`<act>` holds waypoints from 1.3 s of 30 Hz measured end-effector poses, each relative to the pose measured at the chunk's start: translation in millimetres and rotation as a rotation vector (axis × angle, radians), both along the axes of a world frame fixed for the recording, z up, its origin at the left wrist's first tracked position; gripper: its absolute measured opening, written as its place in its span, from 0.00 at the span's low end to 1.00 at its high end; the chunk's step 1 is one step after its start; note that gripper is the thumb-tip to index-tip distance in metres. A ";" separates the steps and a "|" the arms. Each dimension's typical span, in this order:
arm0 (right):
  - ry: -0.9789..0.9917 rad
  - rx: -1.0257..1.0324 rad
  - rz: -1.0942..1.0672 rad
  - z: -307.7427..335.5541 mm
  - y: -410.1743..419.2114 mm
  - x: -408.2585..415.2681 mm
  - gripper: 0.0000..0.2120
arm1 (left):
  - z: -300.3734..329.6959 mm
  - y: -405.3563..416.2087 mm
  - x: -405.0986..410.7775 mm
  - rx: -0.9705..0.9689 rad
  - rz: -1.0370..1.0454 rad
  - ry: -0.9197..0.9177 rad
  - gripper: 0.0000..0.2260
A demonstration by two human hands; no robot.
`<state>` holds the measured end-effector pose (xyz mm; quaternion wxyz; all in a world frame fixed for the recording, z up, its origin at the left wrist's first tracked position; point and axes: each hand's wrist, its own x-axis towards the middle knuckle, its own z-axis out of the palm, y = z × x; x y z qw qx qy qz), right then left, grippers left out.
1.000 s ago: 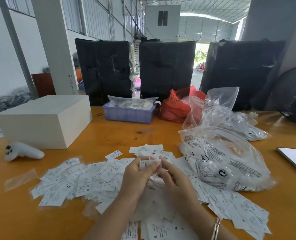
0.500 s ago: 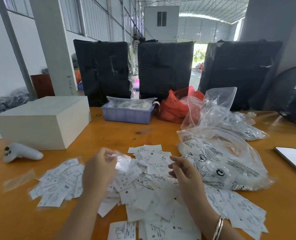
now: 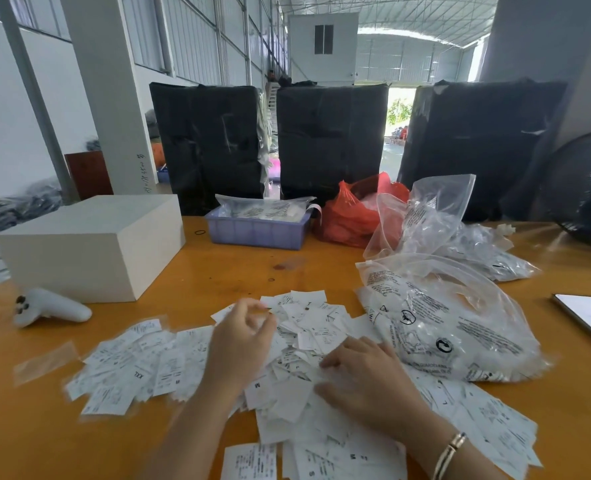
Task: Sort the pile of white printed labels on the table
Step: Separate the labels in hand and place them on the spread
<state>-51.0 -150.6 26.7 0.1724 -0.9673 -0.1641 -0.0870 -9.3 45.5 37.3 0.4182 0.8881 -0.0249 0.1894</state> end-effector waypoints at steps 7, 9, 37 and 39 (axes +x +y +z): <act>-0.042 -0.129 0.058 3.6 -4.8 -2.1 0.22 | -13.5 -17.2 -2.8 -0.323 -0.308 0.122 0.14; -0.046 -0.048 0.027 6.2 -7.4 -1.1 0.12 | -14.8 -19.3 -1.1 -0.460 -0.349 0.186 0.21; 0.045 0.873 -0.014 -3.8 10.5 8.0 0.07 | -16.3 -36.6 -9.5 -0.751 -0.343 0.120 0.12; 0.068 0.982 -0.014 -3.9 8.3 8.9 0.07 | -15.2 -36.3 -10.8 -0.749 -0.362 0.196 0.09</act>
